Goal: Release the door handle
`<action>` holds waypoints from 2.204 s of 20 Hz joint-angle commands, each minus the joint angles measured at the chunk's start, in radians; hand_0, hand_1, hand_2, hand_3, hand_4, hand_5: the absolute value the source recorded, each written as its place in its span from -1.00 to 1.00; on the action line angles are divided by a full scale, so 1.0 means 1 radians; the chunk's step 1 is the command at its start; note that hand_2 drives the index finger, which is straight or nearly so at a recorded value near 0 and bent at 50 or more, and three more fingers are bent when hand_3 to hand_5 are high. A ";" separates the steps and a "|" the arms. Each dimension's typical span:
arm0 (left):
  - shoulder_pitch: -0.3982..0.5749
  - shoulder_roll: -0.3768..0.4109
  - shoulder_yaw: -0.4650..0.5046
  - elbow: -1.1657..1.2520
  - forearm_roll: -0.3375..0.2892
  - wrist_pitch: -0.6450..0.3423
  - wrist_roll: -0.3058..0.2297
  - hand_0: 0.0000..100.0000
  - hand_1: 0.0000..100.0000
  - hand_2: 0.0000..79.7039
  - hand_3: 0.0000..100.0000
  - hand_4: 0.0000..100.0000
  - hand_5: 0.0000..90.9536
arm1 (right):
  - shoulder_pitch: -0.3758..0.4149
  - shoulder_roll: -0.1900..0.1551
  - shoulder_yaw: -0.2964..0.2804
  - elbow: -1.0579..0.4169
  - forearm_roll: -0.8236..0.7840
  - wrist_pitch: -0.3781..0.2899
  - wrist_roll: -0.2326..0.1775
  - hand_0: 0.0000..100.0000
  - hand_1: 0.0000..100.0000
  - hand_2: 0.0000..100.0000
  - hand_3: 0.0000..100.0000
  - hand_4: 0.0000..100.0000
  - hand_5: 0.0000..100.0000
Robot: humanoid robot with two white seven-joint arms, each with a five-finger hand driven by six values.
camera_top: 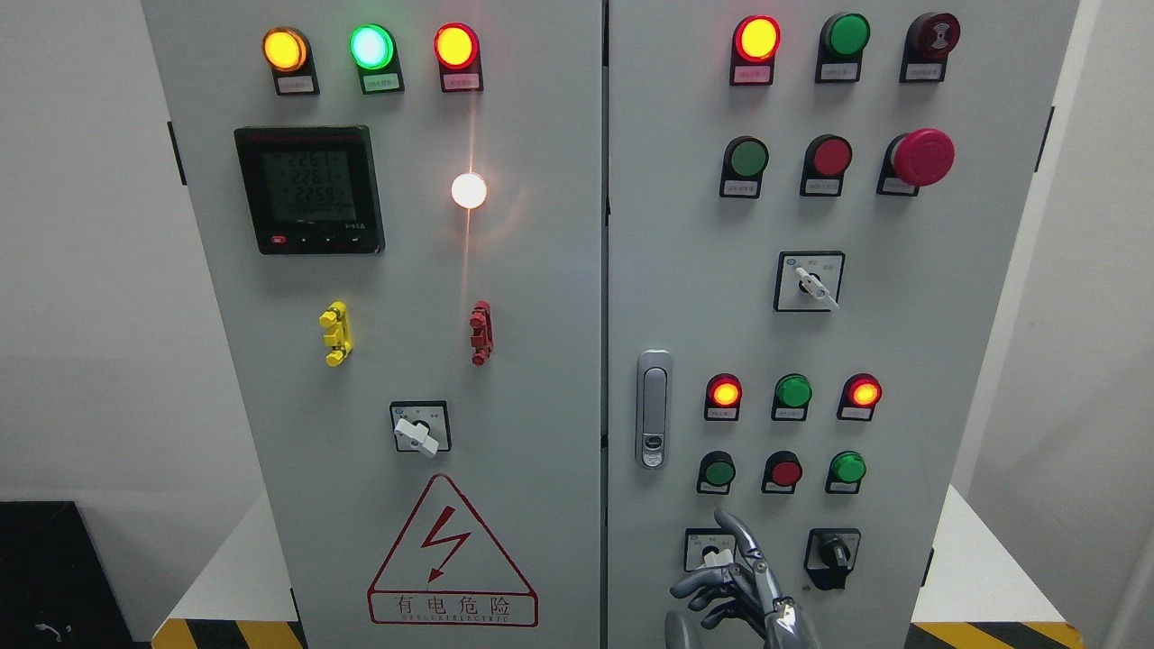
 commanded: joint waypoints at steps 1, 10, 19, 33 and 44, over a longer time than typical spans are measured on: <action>0.000 0.000 0.000 0.000 0.000 -0.001 -0.001 -0.76 0.11 -1.00 -1.00 -1.00 -1.00 | -0.073 0.002 0.003 0.042 0.216 0.030 -0.003 0.03 -0.19 -0.93 0.88 0.98 1.00; 0.000 0.000 0.000 0.000 0.000 0.001 -0.001 -0.76 0.11 -1.00 -1.00 -1.00 -1.00 | -0.125 0.003 0.009 0.123 0.513 0.025 -0.054 0.07 -0.30 -0.94 1.00 1.00 1.00; 0.000 0.000 0.000 0.000 0.000 -0.001 -0.001 -0.76 0.11 -1.00 -1.00 -1.00 -1.00 | -0.177 0.001 0.007 0.203 0.716 0.024 -0.078 0.06 -0.37 -0.93 1.00 1.00 1.00; 0.000 0.000 0.000 0.000 0.000 -0.001 -0.001 -0.76 0.11 -1.00 -1.00 -1.00 -1.00 | -0.230 0.007 0.029 0.269 0.877 0.057 -0.082 0.04 -0.41 -0.98 1.00 1.00 1.00; 0.000 0.000 0.000 0.000 0.000 -0.001 -0.001 -0.76 0.11 -1.00 -1.00 -1.00 -1.00 | -0.271 0.007 0.044 0.324 0.879 0.096 -0.080 0.03 -0.42 -0.99 1.00 1.00 1.00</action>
